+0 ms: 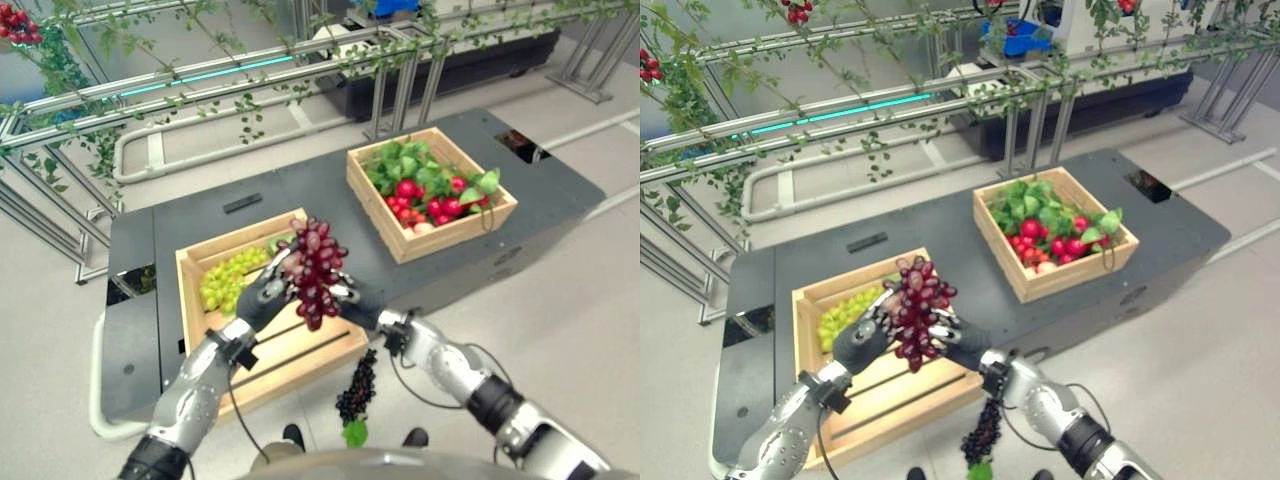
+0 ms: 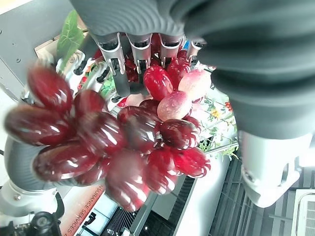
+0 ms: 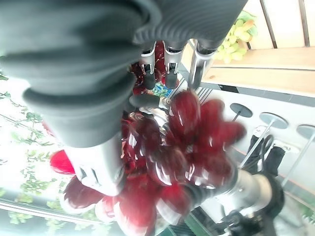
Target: Pick up the fruits from the basket on one side to the basket on the other side
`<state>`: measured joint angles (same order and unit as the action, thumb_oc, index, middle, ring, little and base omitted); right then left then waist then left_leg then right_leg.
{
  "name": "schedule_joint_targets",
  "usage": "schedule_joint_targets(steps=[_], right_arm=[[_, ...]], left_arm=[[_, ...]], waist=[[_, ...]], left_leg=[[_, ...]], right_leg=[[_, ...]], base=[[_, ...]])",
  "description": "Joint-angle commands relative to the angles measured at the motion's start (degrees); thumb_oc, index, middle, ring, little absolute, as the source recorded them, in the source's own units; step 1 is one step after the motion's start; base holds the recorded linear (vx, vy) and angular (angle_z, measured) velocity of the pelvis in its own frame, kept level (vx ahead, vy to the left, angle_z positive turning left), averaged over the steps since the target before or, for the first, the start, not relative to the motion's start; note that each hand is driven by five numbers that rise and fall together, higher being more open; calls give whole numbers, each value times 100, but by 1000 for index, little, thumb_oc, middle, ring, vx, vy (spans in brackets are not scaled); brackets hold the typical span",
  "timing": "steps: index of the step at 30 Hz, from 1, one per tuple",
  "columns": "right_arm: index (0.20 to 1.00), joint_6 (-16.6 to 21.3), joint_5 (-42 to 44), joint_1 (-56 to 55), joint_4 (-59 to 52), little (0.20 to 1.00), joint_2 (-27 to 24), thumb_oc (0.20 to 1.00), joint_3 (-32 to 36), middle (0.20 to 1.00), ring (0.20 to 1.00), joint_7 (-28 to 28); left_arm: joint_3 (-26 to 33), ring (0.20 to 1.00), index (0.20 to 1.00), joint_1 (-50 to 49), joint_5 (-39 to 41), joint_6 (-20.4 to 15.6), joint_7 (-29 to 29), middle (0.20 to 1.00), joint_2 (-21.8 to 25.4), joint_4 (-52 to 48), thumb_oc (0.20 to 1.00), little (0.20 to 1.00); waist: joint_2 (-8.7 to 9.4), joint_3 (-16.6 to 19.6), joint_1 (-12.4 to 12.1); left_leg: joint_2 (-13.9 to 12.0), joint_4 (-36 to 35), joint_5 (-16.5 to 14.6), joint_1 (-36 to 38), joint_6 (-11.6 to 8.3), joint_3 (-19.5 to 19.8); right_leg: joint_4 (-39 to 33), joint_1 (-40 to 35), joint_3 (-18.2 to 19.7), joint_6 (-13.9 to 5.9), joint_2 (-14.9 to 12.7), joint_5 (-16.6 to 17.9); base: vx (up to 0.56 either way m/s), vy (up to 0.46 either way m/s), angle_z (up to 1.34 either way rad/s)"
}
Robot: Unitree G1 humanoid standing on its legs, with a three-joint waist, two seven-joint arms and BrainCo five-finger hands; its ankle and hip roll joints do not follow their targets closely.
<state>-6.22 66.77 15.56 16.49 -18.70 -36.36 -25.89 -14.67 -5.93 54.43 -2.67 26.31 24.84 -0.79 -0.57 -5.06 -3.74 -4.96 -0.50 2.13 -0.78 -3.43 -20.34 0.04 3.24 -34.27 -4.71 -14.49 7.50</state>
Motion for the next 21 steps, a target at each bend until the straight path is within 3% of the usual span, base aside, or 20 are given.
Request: schedule_joint_targets(steps=[1, 10, 11, 13, 21], right_arm=[[1000, 363, 378, 237, -578, 1000, 332, 1000, 320, 1000, 1000, -297], [1000, 347, 370, 264, -602, 1000, 293, 1000, 310, 1000, 1000, -317], [1000, 355, 367, 271, -616, 1000, 285, 1000, 320, 1000, 1000, -323], [1000, 355, 363, 279, -619, 1000, 273, 1000, 319, 1000, 1000, -333], [1000, 359, 342, 317, -635, 1000, 235, 1000, 287, 1000, 1000, -343]], left_arm=[[10, 1000, 1000, 92, -114, -290, 83, 1000, 132, -152, 1000, 1000], [10, 1000, 1000, 92, -100, -285, 123, 1000, 149, -174, 1000, 1000], [11, 639, 639, 94, -104, -289, 126, 639, 152, -182, 639, 639], [7, 200, 200, 111, -76, -281, 153, 200, 162, -207, 200, 200], [-15, 200, 200, 132, -41, -292, 174, 200, 200, -231, 200, 200]], waist=[[175, -45, -70], [188, -55, -68], [189, -50, -70], [193, -58, -80], [216, -72, -101]], left_leg=[[52, 76, -96, -71, -112, 66], [57, 89, -118, -67, -105, 61], [56, 92, -122, -66, -106, 59], [54, 96, -126, -64, -106, 53], [50, 101, -132, -70, -108, 53]], right_leg=[[355, -236, -300, -431, -202, -268], [378, -230, -297, -434, -209, -271], [374, -230, -303, -434, -203, -271], [377, -231, -294, -433, -201, -280], [379, -224, -280, -432, -191, -287]], base=[[0, 0, 0], [0, 0, 0], [0, 0, 0], [0, 0, 0], [0, 0, 0]])
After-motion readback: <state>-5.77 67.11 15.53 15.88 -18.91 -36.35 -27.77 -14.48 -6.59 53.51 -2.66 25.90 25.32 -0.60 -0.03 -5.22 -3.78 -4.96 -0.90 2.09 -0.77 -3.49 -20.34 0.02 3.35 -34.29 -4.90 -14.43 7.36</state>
